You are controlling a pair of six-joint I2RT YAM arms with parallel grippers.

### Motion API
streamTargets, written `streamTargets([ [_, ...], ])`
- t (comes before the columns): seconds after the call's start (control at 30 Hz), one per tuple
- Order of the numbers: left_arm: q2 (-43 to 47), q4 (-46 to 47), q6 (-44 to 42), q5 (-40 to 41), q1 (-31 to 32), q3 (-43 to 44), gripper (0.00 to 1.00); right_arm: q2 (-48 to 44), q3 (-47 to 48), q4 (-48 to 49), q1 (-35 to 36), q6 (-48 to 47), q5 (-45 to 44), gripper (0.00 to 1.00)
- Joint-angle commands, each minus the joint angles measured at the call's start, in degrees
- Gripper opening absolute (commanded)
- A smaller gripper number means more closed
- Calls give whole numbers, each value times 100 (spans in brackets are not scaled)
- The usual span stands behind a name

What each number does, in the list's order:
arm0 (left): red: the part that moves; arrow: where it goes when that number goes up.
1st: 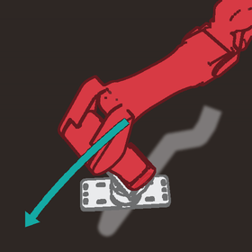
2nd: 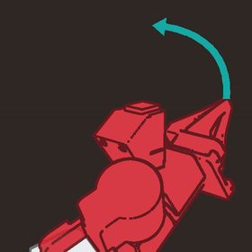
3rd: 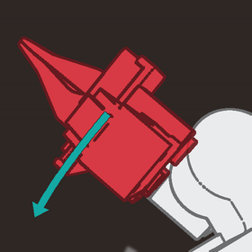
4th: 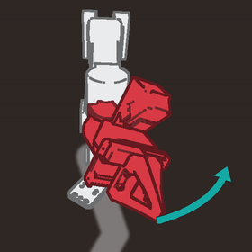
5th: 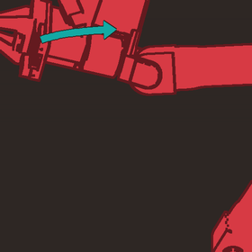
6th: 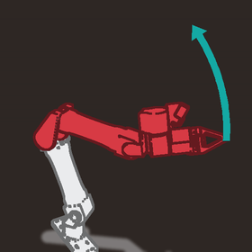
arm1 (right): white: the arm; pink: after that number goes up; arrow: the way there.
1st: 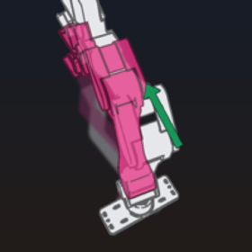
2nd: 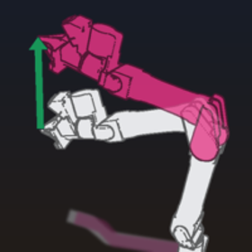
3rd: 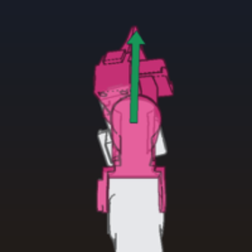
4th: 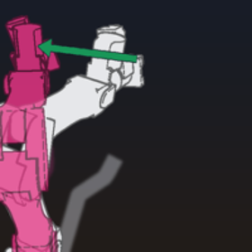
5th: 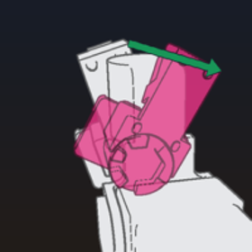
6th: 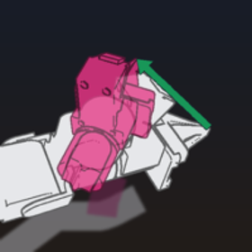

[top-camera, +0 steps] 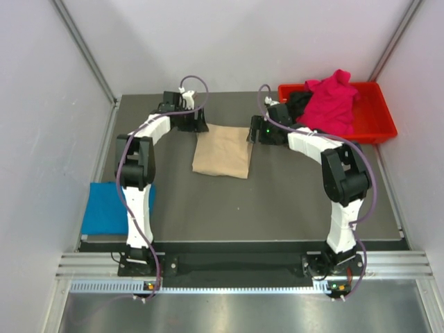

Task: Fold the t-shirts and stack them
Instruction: Fold the tshirt

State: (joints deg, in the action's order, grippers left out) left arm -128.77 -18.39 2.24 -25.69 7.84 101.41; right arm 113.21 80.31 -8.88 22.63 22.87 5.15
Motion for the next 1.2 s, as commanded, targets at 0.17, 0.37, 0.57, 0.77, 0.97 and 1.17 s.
streamTargets([
  [0.17, -605, 319, 997, -858, -37, 354, 70, -184, -279, 449, -31, 473, 311, 76],
  [0.37, -605, 301, 1086, -814, -28, 283, 53, -361, -376, 431, -31, 349, 294, 75],
  [0.57, -377, 240, 1147, -1508, -28, 108, 11, -554, -473, 458, -40, 279, 294, 75],
  [0.77, 106, -40, 543, -1851, -45, -252, 0, -922, -815, 510, -92, 191, 232, 75],
  [0.97, 704, -366, -354, -1589, -151, -815, 0, -1082, -1228, 659, -101, 243, 671, 75],
  [1.17, 564, -191, -233, -1298, -160, -763, 0, -520, -1010, 1159, -48, 639, 716, 73],
])
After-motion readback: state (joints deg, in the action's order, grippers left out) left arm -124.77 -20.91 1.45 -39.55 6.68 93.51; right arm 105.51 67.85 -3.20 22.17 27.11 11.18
